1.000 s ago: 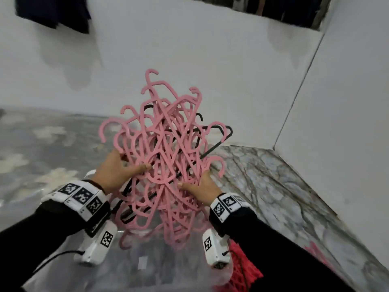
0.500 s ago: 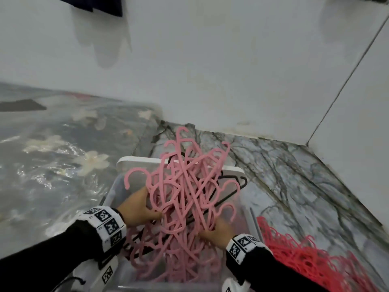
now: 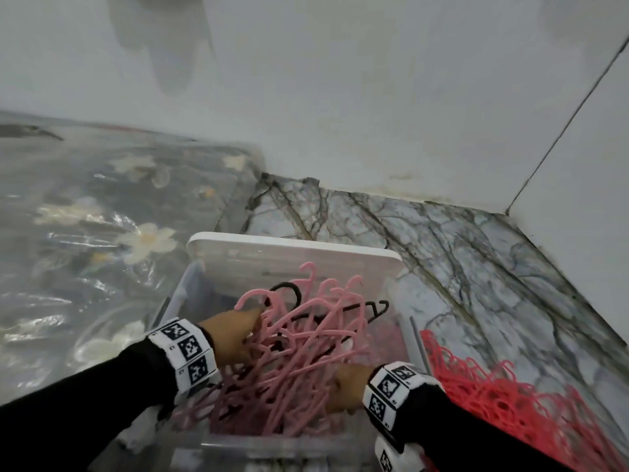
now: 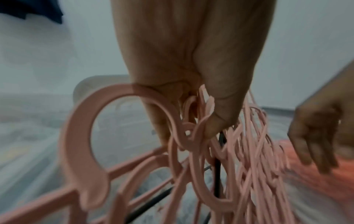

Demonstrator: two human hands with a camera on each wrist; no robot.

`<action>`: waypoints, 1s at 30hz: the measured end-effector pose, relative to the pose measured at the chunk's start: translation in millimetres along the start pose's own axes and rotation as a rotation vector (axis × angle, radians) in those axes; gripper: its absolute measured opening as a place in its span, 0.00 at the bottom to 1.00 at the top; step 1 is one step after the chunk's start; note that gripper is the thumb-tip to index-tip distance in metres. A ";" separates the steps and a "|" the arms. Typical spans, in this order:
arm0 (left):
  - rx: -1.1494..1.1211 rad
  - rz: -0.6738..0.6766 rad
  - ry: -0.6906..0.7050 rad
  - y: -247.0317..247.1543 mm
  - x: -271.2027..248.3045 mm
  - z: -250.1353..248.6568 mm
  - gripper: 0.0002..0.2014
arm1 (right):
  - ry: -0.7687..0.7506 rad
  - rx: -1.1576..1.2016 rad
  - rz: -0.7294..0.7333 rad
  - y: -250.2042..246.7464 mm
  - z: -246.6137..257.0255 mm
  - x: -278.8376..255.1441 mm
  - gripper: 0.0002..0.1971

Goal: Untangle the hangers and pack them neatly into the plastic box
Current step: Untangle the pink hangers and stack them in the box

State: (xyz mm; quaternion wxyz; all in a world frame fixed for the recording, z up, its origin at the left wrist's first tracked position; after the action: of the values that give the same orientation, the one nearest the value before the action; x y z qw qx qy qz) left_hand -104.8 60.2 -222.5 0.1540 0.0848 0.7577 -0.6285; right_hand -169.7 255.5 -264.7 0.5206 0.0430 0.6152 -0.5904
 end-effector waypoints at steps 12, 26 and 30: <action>0.433 0.150 -0.071 -7.8 -6.5 -2.4 0.15 | -0.114 -0.093 -0.376 -89.0 1.8 -25.8 0.12; 0.715 0.079 -0.079 -29.0 -18.9 -27.7 0.15 | -0.216 -0.137 -0.728 -119.2 32.1 -39.0 0.10; 0.670 0.066 -0.023 -23.2 -18.3 -40.0 0.13 | -0.369 -0.247 -0.591 -102.4 48.3 -30.6 0.22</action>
State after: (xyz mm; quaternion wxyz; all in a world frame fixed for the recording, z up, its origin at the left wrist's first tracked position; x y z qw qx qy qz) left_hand -100.2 96.0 -188.3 0.1466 0.1480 0.5040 -0.8382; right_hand -195.6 204.8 -162.2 0.4309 -0.3069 0.5634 -0.6346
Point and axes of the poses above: each hand's wrist, its own x-axis towards the middle knuckle, its own y-axis out of the palm, z = x × y, the point moved 5 cm from there along x, towards the middle knuckle, and after that the axes turned 5 degrees about x, right-handed, at the moved point
